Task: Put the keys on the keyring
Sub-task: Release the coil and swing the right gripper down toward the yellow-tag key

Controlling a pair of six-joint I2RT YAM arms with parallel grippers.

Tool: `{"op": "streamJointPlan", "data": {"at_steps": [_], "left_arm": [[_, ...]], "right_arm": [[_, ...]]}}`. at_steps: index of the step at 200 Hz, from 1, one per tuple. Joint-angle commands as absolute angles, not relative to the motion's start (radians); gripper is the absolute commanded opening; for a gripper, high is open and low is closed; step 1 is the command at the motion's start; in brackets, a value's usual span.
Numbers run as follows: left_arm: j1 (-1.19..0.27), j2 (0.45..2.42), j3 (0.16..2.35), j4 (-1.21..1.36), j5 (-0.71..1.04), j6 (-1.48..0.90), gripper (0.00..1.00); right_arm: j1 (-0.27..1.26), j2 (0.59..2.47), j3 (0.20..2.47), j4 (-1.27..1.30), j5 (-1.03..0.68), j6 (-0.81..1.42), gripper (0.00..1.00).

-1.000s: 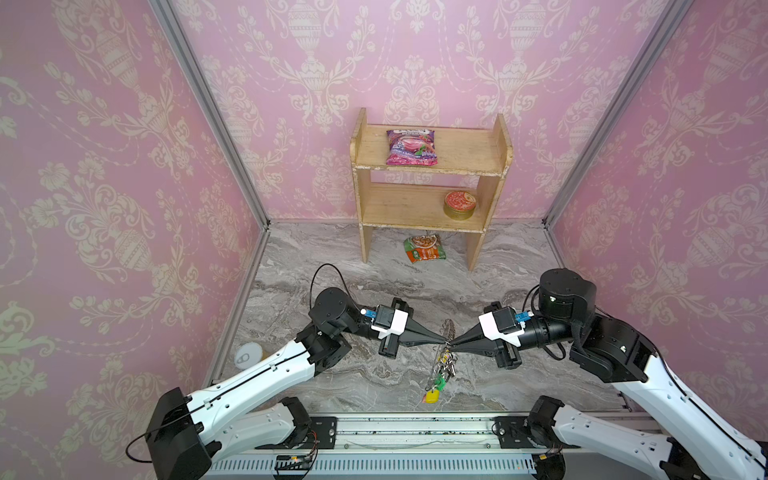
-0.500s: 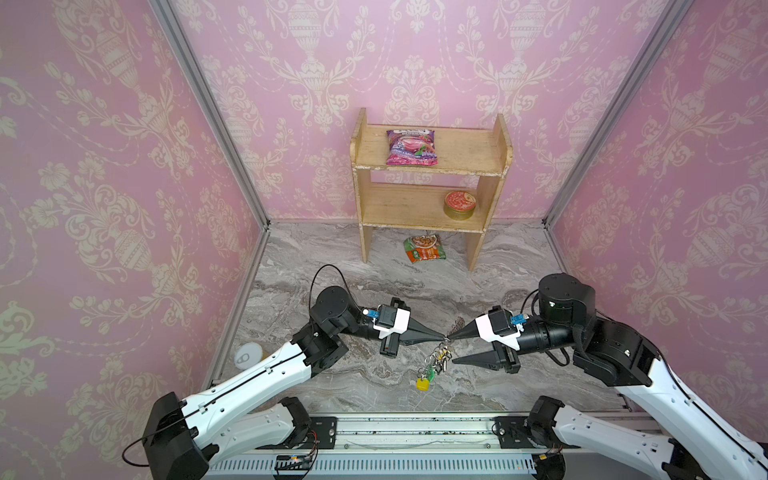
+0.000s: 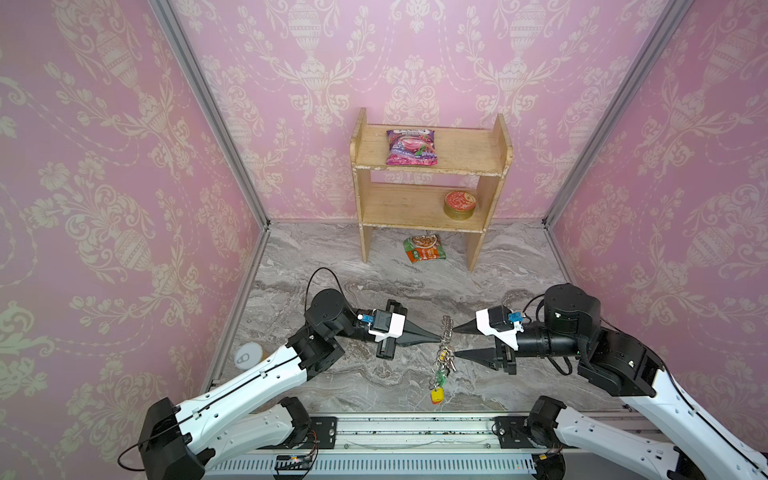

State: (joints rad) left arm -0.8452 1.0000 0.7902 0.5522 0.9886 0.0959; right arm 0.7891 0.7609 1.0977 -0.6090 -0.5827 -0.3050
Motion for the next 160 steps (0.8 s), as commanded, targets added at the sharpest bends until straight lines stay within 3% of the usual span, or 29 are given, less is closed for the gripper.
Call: {"op": "streamJointPlan", "data": {"at_steps": [1, 92, 160], "left_arm": [[-0.835, 0.977, 0.787, 0.587, 0.981, 0.107, 0.0], [-0.824, 0.951, 0.709, 0.619, 0.875, 0.069, 0.0], [-0.817, 0.774, 0.466, 0.596, 0.523, 0.119, 0.0]], "right_arm": [[0.79, 0.734, 1.081, -0.567, -0.525, -0.255, 0.45], [0.776, 0.667, 0.958, -0.488, -0.281, -0.049, 0.49], [0.749, 0.737, 0.748, -0.466, -0.036, 0.328, 0.63]]}}
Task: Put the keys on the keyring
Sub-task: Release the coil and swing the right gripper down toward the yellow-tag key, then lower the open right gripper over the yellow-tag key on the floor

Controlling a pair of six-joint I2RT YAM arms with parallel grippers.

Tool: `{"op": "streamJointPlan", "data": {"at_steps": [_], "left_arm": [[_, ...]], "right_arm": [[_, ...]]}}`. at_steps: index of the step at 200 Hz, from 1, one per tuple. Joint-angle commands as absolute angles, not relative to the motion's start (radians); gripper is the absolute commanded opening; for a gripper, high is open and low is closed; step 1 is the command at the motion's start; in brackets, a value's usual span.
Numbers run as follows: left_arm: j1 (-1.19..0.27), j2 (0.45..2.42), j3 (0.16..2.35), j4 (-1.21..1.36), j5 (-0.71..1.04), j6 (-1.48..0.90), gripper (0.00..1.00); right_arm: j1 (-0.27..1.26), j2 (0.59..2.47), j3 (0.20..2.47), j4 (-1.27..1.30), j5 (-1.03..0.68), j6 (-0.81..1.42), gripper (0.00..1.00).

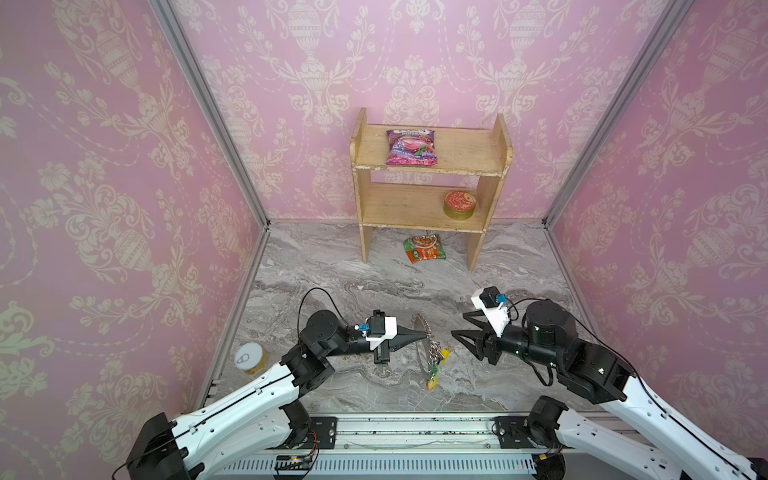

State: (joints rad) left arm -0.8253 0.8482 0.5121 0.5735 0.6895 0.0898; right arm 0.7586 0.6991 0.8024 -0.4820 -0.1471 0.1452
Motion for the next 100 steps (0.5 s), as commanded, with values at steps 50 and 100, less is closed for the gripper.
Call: {"op": "streamJointPlan", "data": {"at_steps": [50, 100], "left_arm": [[-0.816, 0.707, 0.4, 0.595, 0.457, 0.159, 0.0], [-0.817, 0.679, 0.361, 0.623, 0.436, 0.145, 0.0]], "right_arm": [[0.715, 0.984, 0.667, -0.397, -0.001, 0.641, 0.56], [0.791, 1.189, 0.757, -0.522, 0.208, 0.871, 0.43]]}}
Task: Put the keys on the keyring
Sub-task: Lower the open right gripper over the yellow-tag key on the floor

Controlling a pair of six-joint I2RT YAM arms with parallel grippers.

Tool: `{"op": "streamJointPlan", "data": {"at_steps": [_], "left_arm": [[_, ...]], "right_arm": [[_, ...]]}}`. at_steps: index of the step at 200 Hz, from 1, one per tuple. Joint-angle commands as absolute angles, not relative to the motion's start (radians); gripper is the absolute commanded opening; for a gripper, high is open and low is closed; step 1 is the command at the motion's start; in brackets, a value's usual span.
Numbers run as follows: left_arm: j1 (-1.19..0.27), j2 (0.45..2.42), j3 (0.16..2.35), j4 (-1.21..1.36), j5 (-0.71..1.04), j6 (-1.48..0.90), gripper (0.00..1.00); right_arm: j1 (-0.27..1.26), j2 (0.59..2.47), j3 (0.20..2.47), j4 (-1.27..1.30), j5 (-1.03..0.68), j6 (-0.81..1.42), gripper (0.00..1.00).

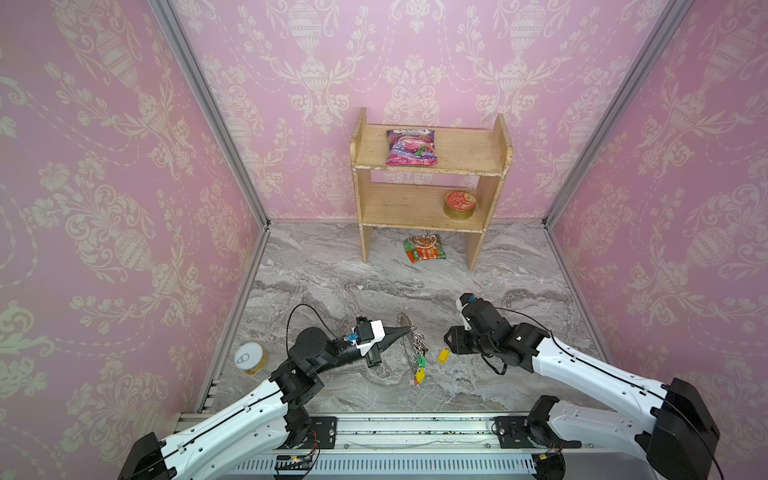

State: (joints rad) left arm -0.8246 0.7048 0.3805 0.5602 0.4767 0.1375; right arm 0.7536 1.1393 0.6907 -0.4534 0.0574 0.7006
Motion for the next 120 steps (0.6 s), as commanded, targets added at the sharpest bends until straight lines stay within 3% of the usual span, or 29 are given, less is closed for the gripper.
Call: {"op": "streamJointPlan", "data": {"at_steps": [1, 47, 120], "left_arm": [[-0.817, 0.678, 0.36, 0.623, 0.436, 0.145, 0.0], [-0.818, 0.666, 0.353, 0.624, 0.43, 0.146, 0.0], [-0.818, 0.678, 0.34, 0.653, 0.422, 0.136, 0.0]], "right_arm": [[0.792, 1.193, 0.76, -0.526, 0.21, 0.872, 0.43], [0.804, 1.404, 0.847, -0.58, 0.218, 0.941, 0.38], [0.812, 1.55, 0.862, -0.536, 0.199, 0.995, 0.27]]}}
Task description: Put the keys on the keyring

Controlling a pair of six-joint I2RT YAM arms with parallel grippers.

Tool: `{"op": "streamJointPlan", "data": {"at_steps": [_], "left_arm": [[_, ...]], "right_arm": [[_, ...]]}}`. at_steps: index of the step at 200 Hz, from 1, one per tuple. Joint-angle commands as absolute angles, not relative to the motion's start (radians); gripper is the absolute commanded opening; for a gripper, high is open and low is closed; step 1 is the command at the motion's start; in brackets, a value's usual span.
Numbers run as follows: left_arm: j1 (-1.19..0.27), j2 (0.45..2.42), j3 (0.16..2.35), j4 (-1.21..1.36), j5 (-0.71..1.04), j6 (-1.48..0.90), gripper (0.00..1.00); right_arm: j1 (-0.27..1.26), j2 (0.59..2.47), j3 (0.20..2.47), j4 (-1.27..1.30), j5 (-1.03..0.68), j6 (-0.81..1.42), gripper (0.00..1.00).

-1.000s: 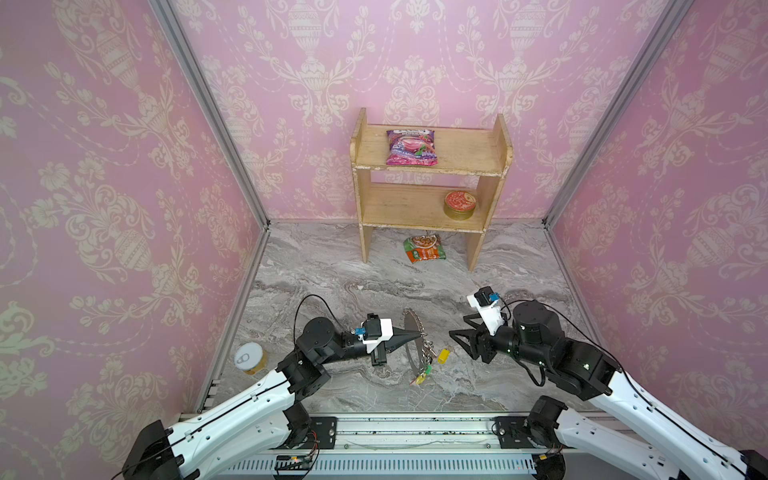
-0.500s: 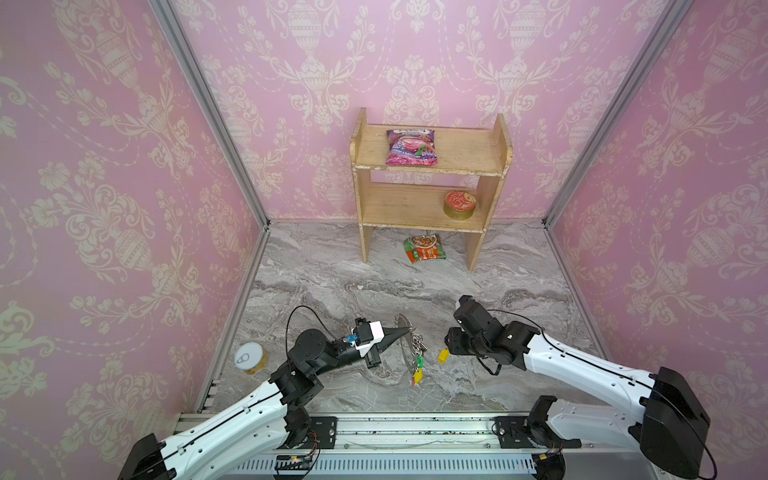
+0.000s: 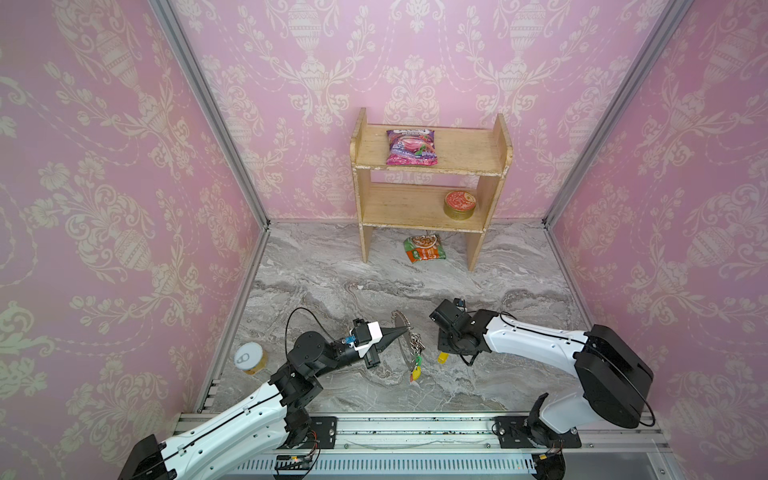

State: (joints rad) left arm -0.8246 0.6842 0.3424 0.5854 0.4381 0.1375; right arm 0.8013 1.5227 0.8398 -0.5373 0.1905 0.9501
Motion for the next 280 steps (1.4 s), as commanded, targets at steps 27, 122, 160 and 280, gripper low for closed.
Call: {"op": "streamJointPlan", "data": {"at_steps": [27, 122, 160, 280], "left_arm": [[-0.818, 0.675, 0.341, 0.654, 0.419, 0.136, 0.0], [-0.818, 0.657, 0.336, 0.653, 0.413, 0.135, 0.0], [-0.818, 0.654, 0.337, 0.653, 0.41, 0.135, 0.0], [-0.818, 0.647, 0.335, 0.653, 0.406, 0.135, 0.0]], "right_arm": [[0.812, 1.572, 0.871, -0.529, 0.22, 1.0, 0.26], [0.825, 1.621, 0.908, -0.564, 0.217, 0.991, 0.2], [0.832, 1.647, 0.941, -0.621, 0.227, 0.985, 0.24], [0.854, 1.703, 1.005, -0.725, 0.295, 0.961, 0.23]]}}
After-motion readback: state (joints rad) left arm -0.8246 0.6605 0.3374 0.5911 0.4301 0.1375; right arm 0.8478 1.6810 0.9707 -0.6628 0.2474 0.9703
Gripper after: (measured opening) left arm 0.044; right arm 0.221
